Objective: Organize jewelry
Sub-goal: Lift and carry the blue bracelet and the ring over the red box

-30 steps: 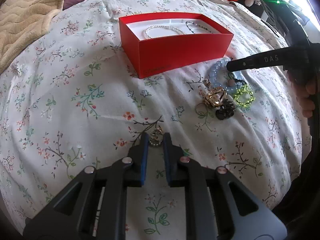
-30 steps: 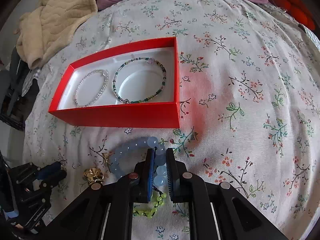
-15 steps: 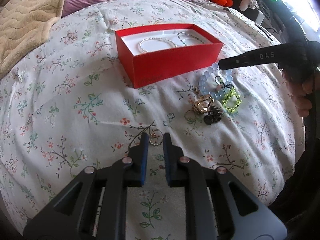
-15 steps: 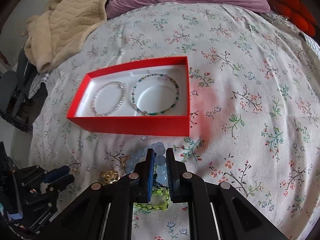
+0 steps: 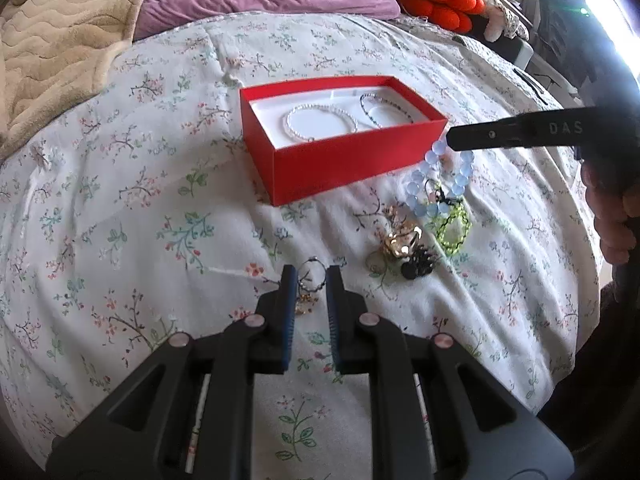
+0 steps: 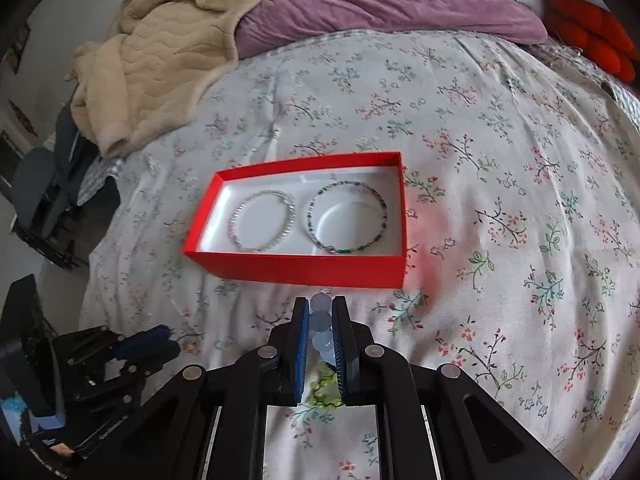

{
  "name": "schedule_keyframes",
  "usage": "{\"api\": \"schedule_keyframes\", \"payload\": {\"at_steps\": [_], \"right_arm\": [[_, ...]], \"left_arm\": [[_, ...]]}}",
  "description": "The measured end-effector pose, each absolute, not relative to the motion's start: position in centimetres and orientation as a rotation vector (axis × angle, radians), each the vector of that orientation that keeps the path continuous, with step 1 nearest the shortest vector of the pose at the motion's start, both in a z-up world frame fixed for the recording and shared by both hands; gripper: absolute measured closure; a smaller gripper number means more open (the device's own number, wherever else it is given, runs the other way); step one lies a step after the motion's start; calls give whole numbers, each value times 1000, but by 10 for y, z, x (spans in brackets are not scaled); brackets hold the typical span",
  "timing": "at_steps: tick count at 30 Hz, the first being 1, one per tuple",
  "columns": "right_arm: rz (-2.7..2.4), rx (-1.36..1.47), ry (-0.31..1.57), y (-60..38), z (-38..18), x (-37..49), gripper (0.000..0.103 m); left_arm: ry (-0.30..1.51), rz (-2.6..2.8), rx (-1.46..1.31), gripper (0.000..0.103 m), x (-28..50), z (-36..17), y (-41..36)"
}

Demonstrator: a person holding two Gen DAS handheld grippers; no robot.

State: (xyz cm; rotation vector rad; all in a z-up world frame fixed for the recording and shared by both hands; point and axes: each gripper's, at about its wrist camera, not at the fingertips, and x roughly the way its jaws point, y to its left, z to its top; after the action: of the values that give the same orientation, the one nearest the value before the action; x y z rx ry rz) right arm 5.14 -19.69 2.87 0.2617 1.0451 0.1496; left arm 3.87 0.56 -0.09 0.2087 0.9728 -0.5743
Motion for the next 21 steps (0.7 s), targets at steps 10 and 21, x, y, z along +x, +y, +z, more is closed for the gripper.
{"api": "schedule_keyframes", "payload": {"at_steps": [10, 21], "right_arm": [[286, 369, 1003, -193, 54, 37, 91], [278, 362, 956, -187, 71, 35, 92]], "left_arm": [[950, -581, 194, 87, 38, 9, 0], [935, -576, 172, 87, 46, 17, -7]]}}
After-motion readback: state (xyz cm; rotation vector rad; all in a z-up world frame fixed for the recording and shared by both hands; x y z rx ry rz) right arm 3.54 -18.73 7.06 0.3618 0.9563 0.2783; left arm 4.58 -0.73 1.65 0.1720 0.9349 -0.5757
